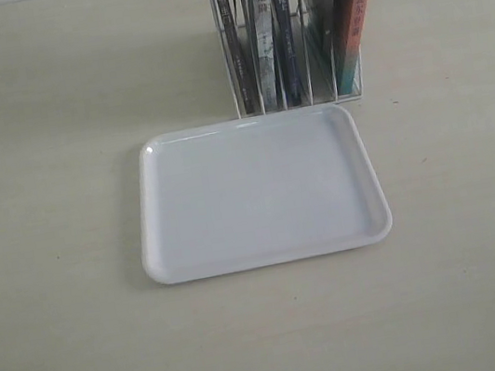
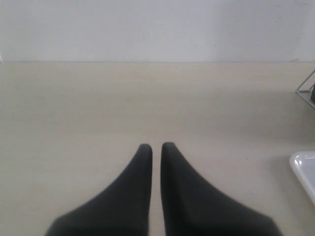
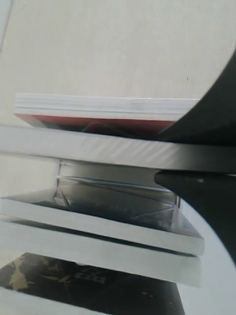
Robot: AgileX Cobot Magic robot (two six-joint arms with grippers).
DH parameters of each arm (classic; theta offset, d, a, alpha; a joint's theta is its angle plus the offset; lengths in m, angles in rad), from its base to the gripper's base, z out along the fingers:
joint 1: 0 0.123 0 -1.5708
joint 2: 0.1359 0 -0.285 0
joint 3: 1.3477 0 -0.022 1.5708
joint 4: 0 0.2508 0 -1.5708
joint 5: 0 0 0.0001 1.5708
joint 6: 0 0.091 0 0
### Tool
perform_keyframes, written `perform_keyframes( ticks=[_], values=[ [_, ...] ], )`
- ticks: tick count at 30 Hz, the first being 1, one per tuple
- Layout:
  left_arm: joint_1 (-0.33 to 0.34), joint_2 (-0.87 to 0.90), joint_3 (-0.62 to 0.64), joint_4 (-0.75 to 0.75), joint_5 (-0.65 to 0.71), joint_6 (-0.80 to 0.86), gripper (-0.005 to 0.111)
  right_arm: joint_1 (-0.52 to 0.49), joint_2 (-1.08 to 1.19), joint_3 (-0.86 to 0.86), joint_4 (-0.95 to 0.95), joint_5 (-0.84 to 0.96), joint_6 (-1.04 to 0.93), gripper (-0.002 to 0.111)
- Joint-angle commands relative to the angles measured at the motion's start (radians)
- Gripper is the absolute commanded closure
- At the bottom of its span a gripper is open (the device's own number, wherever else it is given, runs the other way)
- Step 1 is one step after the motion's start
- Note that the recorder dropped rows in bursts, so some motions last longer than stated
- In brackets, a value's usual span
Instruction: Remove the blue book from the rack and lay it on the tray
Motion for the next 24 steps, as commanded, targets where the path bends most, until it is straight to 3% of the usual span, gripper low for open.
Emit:
perform_keyframes(
  ticks=[1,24],
  values=[
    [-0.009,-0.002,0.004,0.002,-0.006,0.002,0.101,-0.001,-0.01,-0.003,-0.032,-0.009,-0.012,0.108],
    [-0.009,-0.002,0.004,0.002,-0.006,0.002,0.101,-0.001,-0.004,-0.003,0.007,-0.08,-0.032,0.108]
  ],
)
